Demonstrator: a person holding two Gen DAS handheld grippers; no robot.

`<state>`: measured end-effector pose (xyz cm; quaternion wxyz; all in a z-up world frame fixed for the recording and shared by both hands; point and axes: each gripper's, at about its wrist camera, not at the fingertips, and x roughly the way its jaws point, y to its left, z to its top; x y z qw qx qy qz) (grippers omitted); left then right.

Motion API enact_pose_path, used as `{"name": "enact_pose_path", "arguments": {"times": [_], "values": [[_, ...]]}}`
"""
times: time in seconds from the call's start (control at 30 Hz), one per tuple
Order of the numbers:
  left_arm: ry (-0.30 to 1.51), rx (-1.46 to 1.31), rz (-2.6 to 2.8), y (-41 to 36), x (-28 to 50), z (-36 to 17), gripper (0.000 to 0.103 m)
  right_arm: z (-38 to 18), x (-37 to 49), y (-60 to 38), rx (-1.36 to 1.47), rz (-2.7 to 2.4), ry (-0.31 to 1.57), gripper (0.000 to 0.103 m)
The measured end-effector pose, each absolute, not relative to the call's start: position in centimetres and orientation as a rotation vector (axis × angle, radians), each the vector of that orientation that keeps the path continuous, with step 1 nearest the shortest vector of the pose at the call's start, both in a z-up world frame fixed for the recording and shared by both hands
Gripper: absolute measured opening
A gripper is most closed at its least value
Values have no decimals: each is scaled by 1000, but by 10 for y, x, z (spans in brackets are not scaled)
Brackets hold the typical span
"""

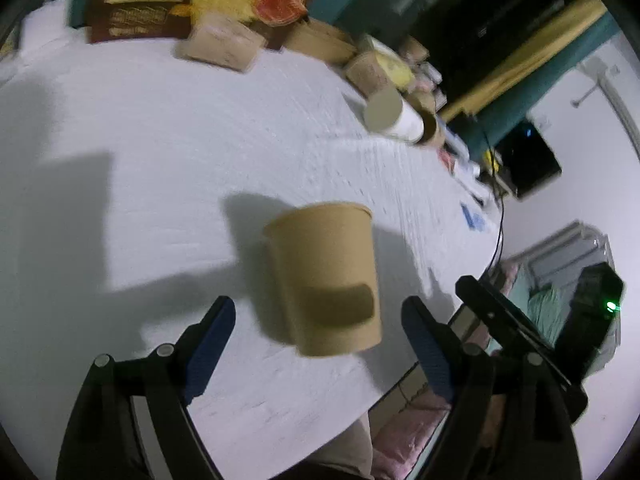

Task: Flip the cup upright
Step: 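Carry the cup toward the right gripper while the right gripper approaches, then close the right gripper on the cup while the left gripper releases it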

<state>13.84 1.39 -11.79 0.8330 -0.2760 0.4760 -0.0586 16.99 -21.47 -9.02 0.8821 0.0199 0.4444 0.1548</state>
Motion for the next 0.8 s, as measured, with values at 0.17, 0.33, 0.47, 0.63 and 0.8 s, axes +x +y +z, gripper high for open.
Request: {"name": "enact_pose_path", "arguments": {"times": [0.17, 0.33, 0.47, 0.63, 0.8], "values": [[914, -569, -59, 53, 103, -104, 85, -86, 192, -186, 78, 545, 1008, 89], [878, -543, 18, 87, 80, -108, 85, -95, 216, -137, 90, 701, 1147, 89], [878, -519, 36, 105, 70, -113, 85, -108, 228, -103, 39, 742, 1258, 89], [867, -457, 57, 118, 68, -113, 85, -125, 237, -78, -30, 749, 1336, 89], [869, -463, 50, 129, 65, -118, 85, -136, 239, -68, -60, 740, 1372, 89]]}}
